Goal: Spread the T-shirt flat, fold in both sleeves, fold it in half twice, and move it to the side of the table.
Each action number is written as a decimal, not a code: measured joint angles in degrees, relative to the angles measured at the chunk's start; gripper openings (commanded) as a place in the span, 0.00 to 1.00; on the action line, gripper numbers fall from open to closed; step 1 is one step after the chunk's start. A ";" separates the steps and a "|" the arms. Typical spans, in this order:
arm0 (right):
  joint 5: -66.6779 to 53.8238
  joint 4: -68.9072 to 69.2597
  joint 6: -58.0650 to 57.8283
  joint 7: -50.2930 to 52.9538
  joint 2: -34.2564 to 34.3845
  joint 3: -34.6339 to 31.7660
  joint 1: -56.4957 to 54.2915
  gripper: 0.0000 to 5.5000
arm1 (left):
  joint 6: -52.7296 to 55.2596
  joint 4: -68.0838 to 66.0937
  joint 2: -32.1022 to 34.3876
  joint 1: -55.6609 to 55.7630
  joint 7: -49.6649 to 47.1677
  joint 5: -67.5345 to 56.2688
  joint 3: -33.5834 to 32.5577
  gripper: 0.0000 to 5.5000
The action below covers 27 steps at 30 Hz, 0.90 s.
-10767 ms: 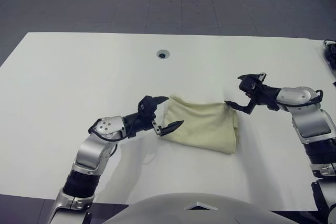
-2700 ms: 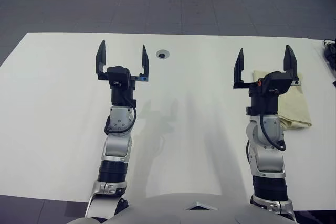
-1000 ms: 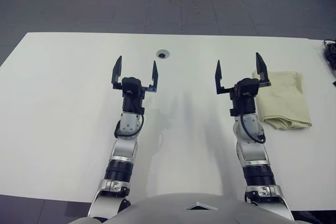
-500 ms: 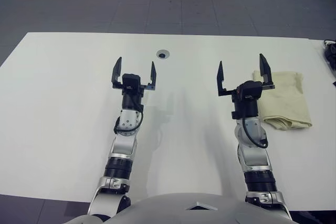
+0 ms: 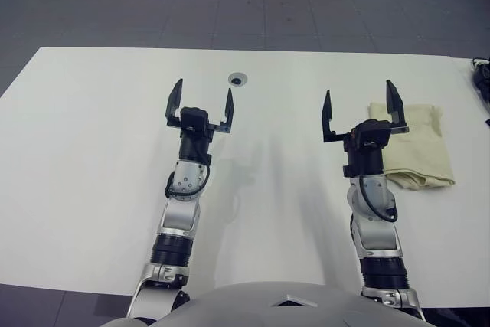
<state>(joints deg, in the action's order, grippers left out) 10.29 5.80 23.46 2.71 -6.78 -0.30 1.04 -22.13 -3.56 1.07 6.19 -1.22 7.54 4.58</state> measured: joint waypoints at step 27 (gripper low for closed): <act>0.61 -2.21 0.57 -0.24 -0.08 1.29 -1.25 0.98 | -3.89 1.09 0.18 -2.34 -0.33 1.95 0.83 0.98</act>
<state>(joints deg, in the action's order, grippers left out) 10.89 3.59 24.04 2.47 -6.86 0.99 -0.21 -26.02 -2.46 1.25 3.85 -1.55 9.49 5.41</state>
